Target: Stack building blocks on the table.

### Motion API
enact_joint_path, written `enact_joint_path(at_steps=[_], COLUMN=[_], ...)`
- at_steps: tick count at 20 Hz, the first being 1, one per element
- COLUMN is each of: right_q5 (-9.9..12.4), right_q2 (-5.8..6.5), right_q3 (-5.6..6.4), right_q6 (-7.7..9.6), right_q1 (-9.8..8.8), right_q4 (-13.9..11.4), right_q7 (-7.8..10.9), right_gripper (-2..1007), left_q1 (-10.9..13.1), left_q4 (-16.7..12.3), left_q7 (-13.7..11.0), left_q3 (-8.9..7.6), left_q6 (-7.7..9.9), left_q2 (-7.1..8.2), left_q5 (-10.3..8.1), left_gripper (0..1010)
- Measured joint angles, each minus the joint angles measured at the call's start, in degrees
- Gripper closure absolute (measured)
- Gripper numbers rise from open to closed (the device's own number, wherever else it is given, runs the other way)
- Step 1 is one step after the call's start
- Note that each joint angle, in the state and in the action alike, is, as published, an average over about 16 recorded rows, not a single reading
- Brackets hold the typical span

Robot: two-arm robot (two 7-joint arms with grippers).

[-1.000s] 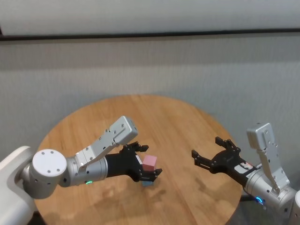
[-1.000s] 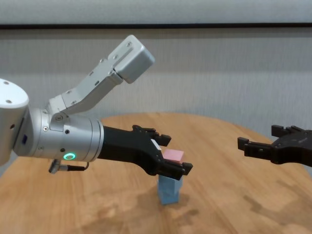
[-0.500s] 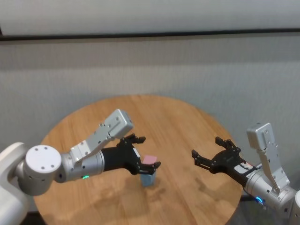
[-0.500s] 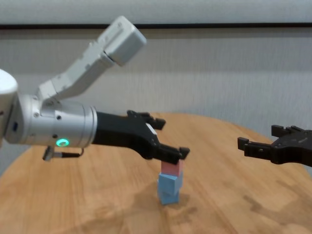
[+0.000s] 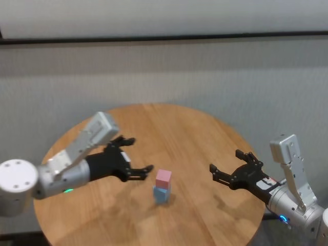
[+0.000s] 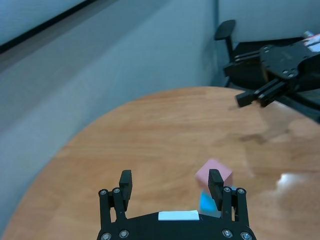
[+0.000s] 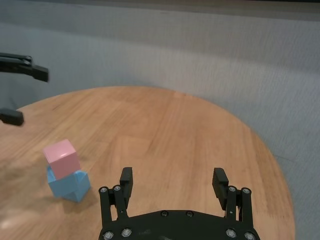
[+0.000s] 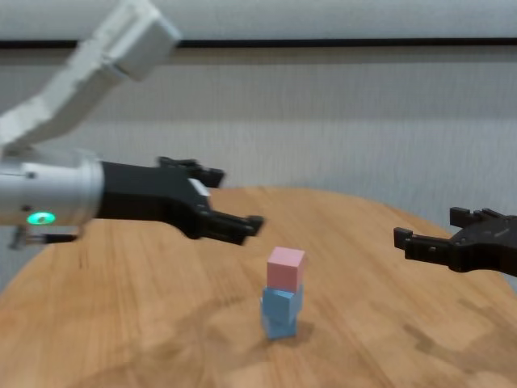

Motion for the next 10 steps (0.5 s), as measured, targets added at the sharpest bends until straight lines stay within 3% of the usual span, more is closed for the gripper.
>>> enact_joint_path(at_steps=[10], right_q5=[0.0], right_q2=[0.00], right_q3=[0.00], right_q6=[0.00], right_q1=[0.00], right_q4=[0.0], right_q7=[0.00], right_gripper=[0], left_q1=[1.7], left_q4=[-2.3], left_q7=[0.8], left_q3=[-1.61], left_q6=[-0.09], left_q2=[2.05], left_q5=[-0.41], left_gripper=[10])
